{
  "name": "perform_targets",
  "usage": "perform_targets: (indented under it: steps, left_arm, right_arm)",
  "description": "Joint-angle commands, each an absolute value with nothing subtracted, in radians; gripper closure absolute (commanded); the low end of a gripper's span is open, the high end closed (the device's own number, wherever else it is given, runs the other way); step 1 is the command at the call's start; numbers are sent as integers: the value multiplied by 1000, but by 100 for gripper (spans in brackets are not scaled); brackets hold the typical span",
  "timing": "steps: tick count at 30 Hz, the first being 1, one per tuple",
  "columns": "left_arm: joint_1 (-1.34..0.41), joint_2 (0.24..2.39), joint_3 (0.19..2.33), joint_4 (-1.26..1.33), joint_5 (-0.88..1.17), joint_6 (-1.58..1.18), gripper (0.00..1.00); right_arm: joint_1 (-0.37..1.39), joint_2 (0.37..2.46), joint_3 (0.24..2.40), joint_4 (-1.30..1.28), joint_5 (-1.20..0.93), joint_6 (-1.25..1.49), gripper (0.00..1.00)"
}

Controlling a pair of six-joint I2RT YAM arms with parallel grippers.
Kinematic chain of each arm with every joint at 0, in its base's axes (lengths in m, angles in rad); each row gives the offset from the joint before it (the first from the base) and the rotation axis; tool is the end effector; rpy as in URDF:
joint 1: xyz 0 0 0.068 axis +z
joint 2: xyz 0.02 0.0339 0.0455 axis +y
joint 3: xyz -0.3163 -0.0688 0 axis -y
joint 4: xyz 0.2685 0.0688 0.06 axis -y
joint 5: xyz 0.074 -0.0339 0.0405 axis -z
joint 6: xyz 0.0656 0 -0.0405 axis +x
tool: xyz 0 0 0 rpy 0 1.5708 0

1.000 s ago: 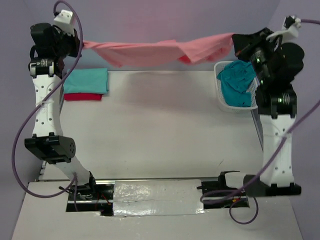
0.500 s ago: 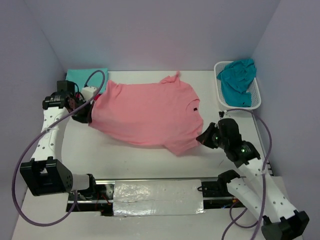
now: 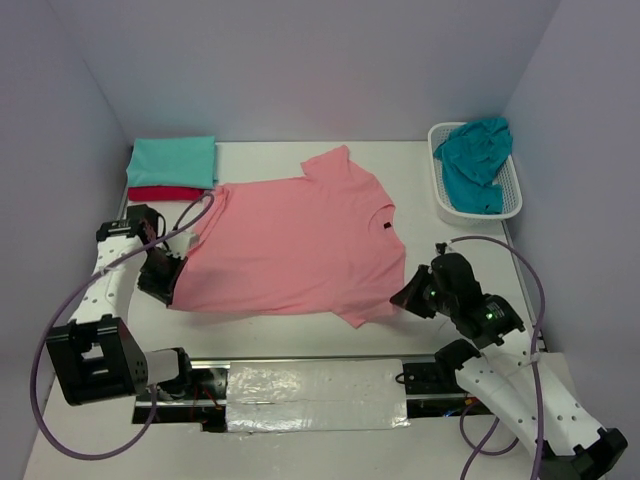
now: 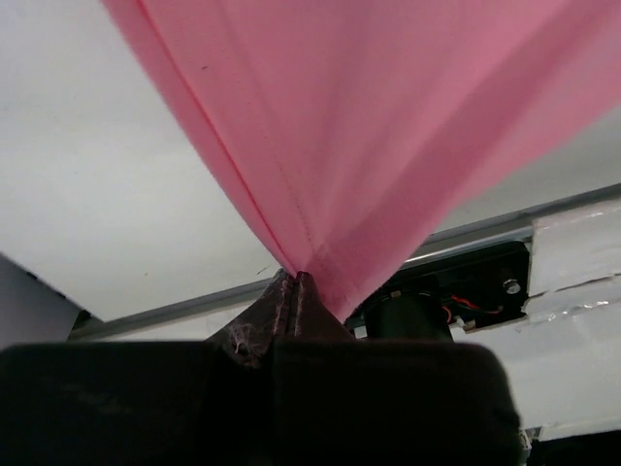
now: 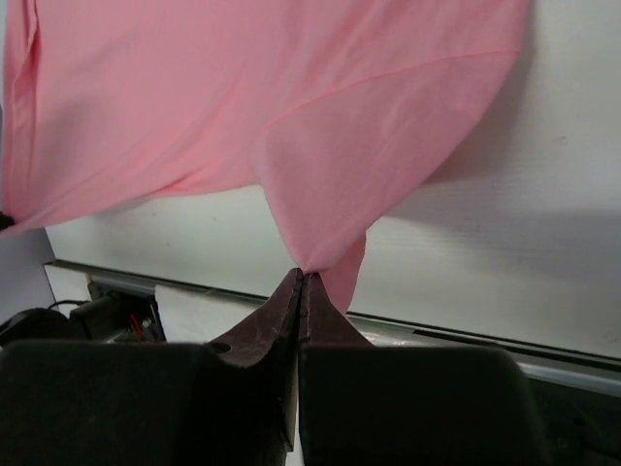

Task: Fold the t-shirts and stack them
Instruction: Flatten out the tshirt

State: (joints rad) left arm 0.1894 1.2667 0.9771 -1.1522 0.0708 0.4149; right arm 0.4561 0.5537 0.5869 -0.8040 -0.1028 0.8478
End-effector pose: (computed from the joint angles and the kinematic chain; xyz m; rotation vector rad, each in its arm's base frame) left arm 0.2147 0.0364 0.2578 0.3440 2.9773 -0.0437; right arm 0.1023 0.0577 0.2517 0.4272 2.4291 0.7334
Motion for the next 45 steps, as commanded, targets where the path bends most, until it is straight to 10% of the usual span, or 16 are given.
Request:
perform_targets:
  steps: [1, 10, 15, 19, 24, 29, 35, 45]
  left_arm:
    - [219, 1221, 1000, -1184, 5, 397, 100]
    - [203, 1602, 1332, -1107, 210, 342, 100]
    - [140, 2015, 2040, -1202, 319, 264, 100]
    - [72, 2327, 2663, -1096, 252, 167, 100]
    - [34, 2093, 2292, -451, 153, 123, 100]
    - [52, 2083, 2508, -333, 156, 19, 100]
    - [51, 1961, 2421, -296, 259, -34, 100]
    - [51, 1659, 1871, -472, 298, 149, 100]
  right_arm:
    - [460, 532, 681, -871, -23, 848, 100]
    - [330, 830, 834, -637, -96, 656, 100]
    - [140, 1252, 1147, -482, -201, 539, 100]
    - [60, 1767, 1872, -607, -245, 492, 100]
    - [-33, 2206, 2799, -784, -320, 656, 100]
    - [-112, 1877, 2344, -292, -278, 709, 100]
    - [-133, 1813, 2513, -443, -210, 542, 100]
    - [-115, 1258, 1448, -310, -261, 474, 100]
